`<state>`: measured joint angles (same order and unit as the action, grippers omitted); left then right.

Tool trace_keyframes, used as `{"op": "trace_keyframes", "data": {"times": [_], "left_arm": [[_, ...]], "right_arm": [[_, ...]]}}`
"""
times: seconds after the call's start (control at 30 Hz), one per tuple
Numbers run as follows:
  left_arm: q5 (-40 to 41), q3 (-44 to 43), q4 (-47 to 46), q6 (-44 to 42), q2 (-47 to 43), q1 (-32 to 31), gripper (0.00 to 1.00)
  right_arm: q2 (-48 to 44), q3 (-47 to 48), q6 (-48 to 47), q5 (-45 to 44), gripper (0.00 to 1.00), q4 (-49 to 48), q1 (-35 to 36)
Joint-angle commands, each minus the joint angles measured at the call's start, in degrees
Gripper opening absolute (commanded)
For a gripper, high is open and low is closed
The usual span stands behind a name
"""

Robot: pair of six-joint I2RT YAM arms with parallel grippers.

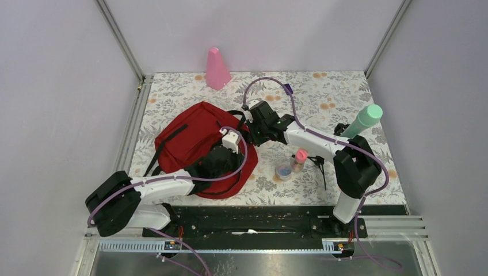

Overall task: Pack the student bag
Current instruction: Zip the student bag at the center of the board.

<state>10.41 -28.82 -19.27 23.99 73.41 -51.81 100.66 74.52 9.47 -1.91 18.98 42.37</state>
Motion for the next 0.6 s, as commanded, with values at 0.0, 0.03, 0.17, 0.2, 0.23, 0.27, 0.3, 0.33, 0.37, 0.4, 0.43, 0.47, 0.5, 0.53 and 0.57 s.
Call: {"op": "trace_keyframes", "data": {"times": [0.0, 0.03, 0.17, 0.2, 0.23, 0.27, 0.3, 0.33, 0.37, 0.4, 0.43, 0.47, 0.5, 0.53, 0.57], "left_arm": [[-6.28, 2.97, 3.97, 1.76, -3.69, -0.63, 0.0], [-6.73, 3.38, 4.19, 1.96, -4.18, -0.66, 0.0], [-8.56, 4.98, 5.33, 1.73, -6.41, -0.67, 0.0], [-9.33, 5.19, 5.89, 1.34, -6.82, -0.73, 0.0], [-9.98, 5.18, 7.02, 0.85, -7.35, -0.69, 0.0], [-10.79, 5.1, 7.91, 0.58, -7.7, -0.73, 0.0], [-11.9, 5.09, 8.73, 0.4, -8.09, -0.76, 0.0], [-12.51, 5.23, 9.33, 0.36, -8.69, -0.81, 0.0], [-12.91, 5.45, 9.75, 0.47, -9.22, -1.0, 0.0], [-13.44, 5.7, 10.15, 0.57, -9.73, -1.15, 0.0], [-13.84, 5.89, 10.41, 0.68, -10.3, -1.29, 0.0], [-14.12, 6.1, 10.69, 0.77, -10.72, -1.45, 0.0], [-14.26, 6.41, 11.02, 0.86, -11.21, -1.57, 0.0], [-14.43, 6.59, 11.38, 0.95, -11.62, -1.71, 0.0], [-14.66, 6.77, 11.7, 1.04, -11.86, -1.86, 0.0]], "right_arm": [[1.73, 3.82, -2.83, -8.0, 0.0, -1.96, -1.5], [2.03, 4.13, -3.14, -8.32, 0.0, -2.01, -1.51], [3.44, 5.32, -3.97, -9.18, 0.0, -2.04, -1.77], [3.79, 5.63, -4.14, -9.31, 0.0, -2.02, -1.92], [4.09, 6.02, -4.33, -9.33, 0.0, -2.04, -2.01], [4.44, 6.46, -4.56, -9.4, 0.0, -2.03, -2.05], [4.78, 7.01, -4.82, -9.47, 0.0, -2.03, -2.11], [5.18, 7.59, -5.08, -9.51, 0.0, -2.09, -2.24], [5.55, 8.18, -5.36, -9.59, 0.0, -2.03, -2.37], [6.04, 8.75, -5.63, -9.67, 0.0, -2.06, -2.49], [6.44, 9.25, -5.8, -9.69, 0.0, -1.97, -2.56], [6.74, 9.79, -5.91, -9.68, 0.0, -2.0, -2.62], [7.04, 10.23, -6.0, -9.69, 0.0, -2.03, -2.68], [7.32, 10.63, -5.96, -9.69, 0.0, -2.04, -2.66], [7.57, 10.97, -6.03, -9.62, 0.0, -2.03, -2.69]]}}
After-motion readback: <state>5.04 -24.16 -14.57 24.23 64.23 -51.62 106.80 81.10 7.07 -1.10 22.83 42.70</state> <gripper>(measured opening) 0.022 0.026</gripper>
